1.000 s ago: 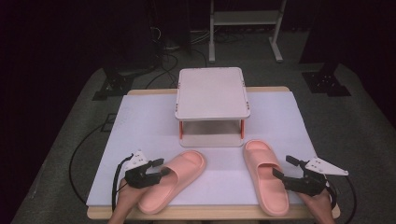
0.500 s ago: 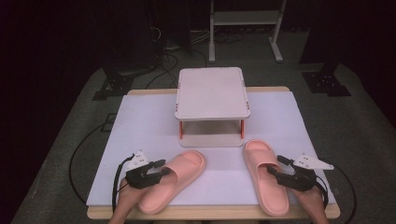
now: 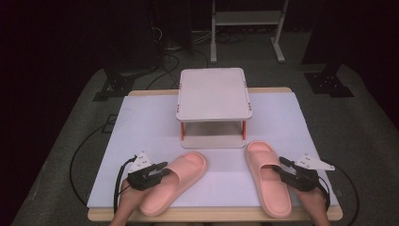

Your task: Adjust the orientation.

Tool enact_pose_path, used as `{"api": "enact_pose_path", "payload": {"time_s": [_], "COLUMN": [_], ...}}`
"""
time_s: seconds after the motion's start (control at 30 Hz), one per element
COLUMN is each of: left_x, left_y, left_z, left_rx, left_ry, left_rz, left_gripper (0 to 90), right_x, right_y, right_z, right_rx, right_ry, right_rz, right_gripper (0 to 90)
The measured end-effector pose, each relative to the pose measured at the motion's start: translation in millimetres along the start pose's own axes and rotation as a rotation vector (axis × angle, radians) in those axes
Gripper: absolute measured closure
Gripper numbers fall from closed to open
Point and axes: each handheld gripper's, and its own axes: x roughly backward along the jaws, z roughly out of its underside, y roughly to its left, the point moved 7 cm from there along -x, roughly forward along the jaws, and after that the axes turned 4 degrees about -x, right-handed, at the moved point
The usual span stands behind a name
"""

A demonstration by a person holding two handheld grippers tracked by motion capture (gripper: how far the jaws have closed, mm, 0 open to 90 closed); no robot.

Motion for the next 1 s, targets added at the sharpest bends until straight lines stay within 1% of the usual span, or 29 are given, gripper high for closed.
{"api": "enact_pose_path", "payload": {"time_s": [0.07, 0.1, 0.13, 0.23, 0.43, 0.6, 0.63, 0.8, 0.87, 0.93, 1.0], "left_x": [-0.2, -0.5, -0.5, -0.5, -1.7, 0.0, 0.5, 1.3, 1.4, 0.9, 0.9], "left_y": [0.1, 0.1, 0.1, -0.1, -3.8, -3.3, -3.3, -3.6, -3.8, -4.0, -4.1], "left_z": [-0.1, -0.2, -0.2, -0.1, -2.0, -3.2, -3.5, -4.2, -4.3, -4.2, -4.3], "left_rx": [0.006, 0.005, 0.005, 0.018, 0.015, 0.035, 0.039, 0.039, 0.041, 0.045, 0.046], "left_ry": [0.003, 0.001, 0.001, -0.003, -0.008, -0.026, -0.028, -0.032, -0.032, -0.033, -0.034], "left_rz": [-0.008, -0.011, -0.011, -0.006, 0.012, 0.015, 0.018, 0.020, 0.021, 0.027, 0.027], "left_gripper": [70.1, 71.0, 71.2, 71.7, 72.9, 72.9, 73.0, 73.8, 73.9, 74.5, 74.5], "right_x": [-0.2, 0.0, 0.0, 0.9, 1.7, 2.6, 2.7, 3.6, 3.5, 3.4, 2.9], "right_y": [0.0, 0.0, 0.0, -0.5, -1.9, -0.9, -0.4, 2.4, 5.9, 10.7, 12.8], "right_z": [0.1, -0.1, -0.1, -0.4, -0.8, -1.2, -0.8, -0.8, -1.5, -2.8, -3.3], "right_rx": [0.002, 0.008, 0.008, 0.023, 0.022, 0.017, 0.016, 0.007, 0.011, 0.023, 0.022], "right_ry": [0.002, 0.002, 0.002, -0.006, -0.008, -0.006, 0.002, 0.008, 0.006, 0.007, 0.008], "right_rz": [0.011, 0.023, 0.023, 0.050, 0.064, 0.056, 0.048, 0.025, 0.006, -0.001, -0.011], "right_gripper": [57.3, 59.3, 59.3, 63.4, 68.0, 72.1, 73.3, 77.1, 78.5, 78.4, 78.5]}}
